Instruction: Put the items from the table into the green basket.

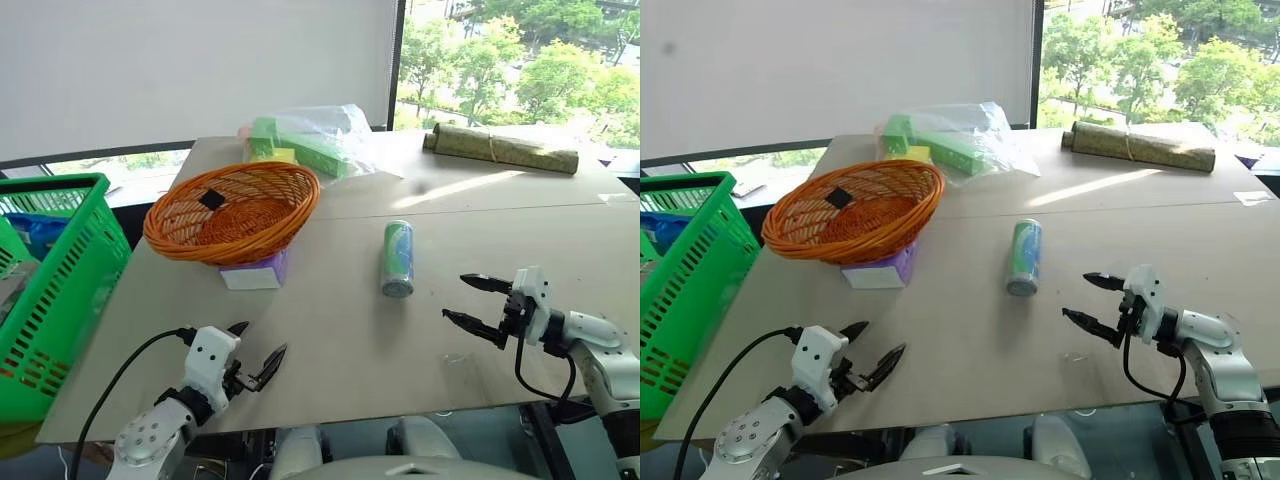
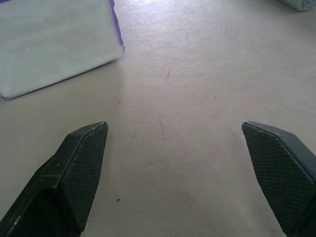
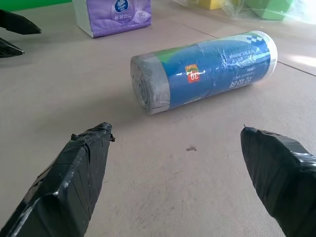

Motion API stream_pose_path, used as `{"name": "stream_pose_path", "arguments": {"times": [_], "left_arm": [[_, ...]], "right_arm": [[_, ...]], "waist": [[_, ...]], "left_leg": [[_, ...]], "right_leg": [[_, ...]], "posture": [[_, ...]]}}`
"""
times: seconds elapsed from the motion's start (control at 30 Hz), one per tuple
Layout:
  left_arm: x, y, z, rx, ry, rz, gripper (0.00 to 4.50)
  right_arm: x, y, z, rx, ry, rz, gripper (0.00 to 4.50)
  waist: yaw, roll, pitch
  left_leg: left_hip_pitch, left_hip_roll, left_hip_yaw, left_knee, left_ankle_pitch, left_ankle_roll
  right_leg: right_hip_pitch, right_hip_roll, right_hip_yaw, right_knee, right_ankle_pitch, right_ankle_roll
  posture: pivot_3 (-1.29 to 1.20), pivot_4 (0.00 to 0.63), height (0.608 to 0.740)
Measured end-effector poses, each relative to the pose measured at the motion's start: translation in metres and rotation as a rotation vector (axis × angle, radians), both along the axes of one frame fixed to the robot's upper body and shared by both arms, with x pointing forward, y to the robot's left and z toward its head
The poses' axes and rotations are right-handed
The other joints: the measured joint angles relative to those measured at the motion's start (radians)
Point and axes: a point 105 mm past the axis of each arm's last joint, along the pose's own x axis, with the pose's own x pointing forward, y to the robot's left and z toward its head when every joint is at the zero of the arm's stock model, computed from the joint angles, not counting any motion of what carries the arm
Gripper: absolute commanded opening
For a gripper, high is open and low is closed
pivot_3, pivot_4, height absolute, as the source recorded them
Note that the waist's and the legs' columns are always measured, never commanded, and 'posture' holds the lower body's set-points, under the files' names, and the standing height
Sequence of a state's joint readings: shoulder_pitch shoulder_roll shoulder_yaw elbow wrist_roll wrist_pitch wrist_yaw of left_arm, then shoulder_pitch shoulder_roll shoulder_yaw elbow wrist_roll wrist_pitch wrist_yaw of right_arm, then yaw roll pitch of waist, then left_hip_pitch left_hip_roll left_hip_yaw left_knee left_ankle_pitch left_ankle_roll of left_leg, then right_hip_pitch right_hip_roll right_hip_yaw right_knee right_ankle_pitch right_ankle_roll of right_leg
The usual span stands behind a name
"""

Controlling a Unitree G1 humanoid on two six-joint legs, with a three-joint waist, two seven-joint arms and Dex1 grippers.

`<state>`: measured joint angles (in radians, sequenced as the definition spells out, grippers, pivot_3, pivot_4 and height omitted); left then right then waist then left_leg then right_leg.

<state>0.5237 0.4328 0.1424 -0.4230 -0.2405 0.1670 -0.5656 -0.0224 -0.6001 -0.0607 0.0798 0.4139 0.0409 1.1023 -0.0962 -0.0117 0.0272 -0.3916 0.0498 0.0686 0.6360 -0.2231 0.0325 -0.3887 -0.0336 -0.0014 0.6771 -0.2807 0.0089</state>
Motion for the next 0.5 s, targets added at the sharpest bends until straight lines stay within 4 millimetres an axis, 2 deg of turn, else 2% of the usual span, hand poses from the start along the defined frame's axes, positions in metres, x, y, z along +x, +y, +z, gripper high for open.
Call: {"name": "stream_pose_path", "arguments": {"times": [0.23, 0.5], "left_arm": [[0.0028, -0.0096, 0.0014, -0.041, -0.031, 0.008, 4.44], [-0.0020, -0.0095, 0.0001, -0.043, -0.031, 0.008, 4.44]], "right_arm": [[0.0069, -0.0023, 0.0015, -0.001, 0.010, -0.009, 4.50], [0.0089, -0.0020, 0.0022, -0.003, 0.018, -0.013, 4.50]], "waist": [[0.003, 0.000, 0.000], [0.004, 0.000, 0.000]], "left_leg": [[0.000, 0.000, 0.001, 0.000, 0.000, 0.000], [0.001, 0.000, 0.001, -0.001, 0.000, 0.000]], "right_leg": [[0.000, 0.000, 0.001, 0.000, 0.000, 0.000], [0.000, 0.000, 0.001, 0.000, 0.000, 0.000]], "posture": [[-0.10, 0.000, 0.740], [-0.09, 0.000, 0.740]]}}
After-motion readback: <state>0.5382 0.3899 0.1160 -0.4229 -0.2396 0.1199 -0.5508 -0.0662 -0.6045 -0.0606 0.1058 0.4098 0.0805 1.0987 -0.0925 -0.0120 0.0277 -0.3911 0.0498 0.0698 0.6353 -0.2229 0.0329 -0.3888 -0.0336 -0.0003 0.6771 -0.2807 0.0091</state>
